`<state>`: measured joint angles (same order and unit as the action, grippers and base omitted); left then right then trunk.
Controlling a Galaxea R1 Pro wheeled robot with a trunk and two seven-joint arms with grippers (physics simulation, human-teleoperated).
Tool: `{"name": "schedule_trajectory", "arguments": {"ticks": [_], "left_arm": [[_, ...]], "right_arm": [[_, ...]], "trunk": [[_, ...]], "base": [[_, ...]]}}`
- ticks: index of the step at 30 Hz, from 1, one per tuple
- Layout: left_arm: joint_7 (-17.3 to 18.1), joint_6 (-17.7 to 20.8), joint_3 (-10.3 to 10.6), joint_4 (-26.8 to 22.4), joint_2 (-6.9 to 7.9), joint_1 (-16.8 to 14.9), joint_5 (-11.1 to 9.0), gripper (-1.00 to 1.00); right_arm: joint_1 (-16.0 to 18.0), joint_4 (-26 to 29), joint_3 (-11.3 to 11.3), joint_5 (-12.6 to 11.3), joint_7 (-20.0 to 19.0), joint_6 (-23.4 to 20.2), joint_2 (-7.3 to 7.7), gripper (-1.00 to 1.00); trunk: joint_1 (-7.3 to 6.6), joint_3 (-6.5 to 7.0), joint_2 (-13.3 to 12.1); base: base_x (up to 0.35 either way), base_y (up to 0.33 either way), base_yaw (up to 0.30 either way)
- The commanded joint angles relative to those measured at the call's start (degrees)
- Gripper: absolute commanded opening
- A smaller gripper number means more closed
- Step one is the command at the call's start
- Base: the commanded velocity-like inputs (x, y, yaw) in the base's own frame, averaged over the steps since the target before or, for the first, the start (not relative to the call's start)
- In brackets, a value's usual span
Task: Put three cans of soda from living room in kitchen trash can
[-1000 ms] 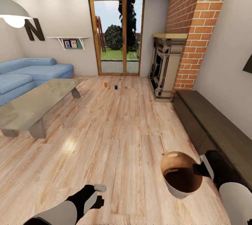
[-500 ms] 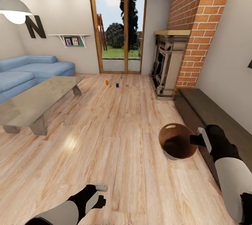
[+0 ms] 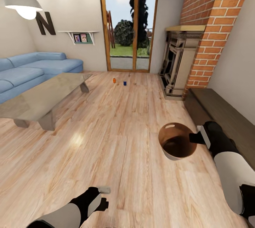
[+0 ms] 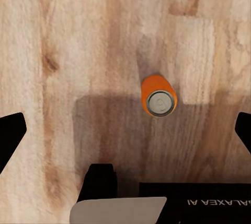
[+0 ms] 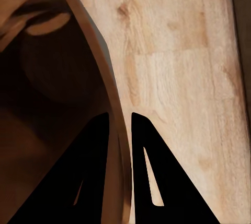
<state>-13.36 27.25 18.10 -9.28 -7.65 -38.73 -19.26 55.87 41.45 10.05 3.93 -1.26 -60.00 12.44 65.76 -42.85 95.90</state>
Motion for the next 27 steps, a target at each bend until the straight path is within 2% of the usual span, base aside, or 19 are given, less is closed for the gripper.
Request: {"name": "schedule_trajectory", "arguments": {"ticks": [1, 3, 11, 16, 27], "left_arm": [[0.0, 0.0, 0.0, -0.01, -0.14, -0.01, 0.01, 1.0], [0.02, 0.0, 0.0, -0.02, -0.28, -0.02, 0.01, 1.0], [0.08, 0.0, 0.0, -0.66, -0.56, -0.03, 0.01, 1.0], [0.09, 0.0, 0.0, -1.1, -0.69, -0.03, 0.01, 1.0], [0.15, 0.08, 0.0, -1.42, -0.93, -0.03, 0.09, 1.0]], "right_arm": [[0.1, 0.0, 0.01, -0.76, -0.24, 0.0, -0.04, -1.0], [0.12, -0.02, 0.0, -0.76, -0.24, 0.0, -0.07, -1.0], [0.19, -0.13, -0.02, -0.76, -0.24, 0.0, -0.02, -1.0], [0.21, -0.21, -0.03, -0.76, -0.24, 0.0, 0.03, -1.0], [0.37, -0.22, -0.03, -0.76, -0.24, 0.0, 0.16, -1.0]], "trunk": [[0.22, -0.25, 0.42], [0.66, -0.75, 1.23], [0.66, -1.33, 1.23], [0.66, -1.69, 1.23], [3.08, -4.46, 5.64]], "base": [[0.0, 0.0, 0.149], [0.0, 0.0, 0.149], [0.0, 0.0, 0.117], [0.0, 0.0, -0.107], [0.0, 0.0, -0.176]]}}
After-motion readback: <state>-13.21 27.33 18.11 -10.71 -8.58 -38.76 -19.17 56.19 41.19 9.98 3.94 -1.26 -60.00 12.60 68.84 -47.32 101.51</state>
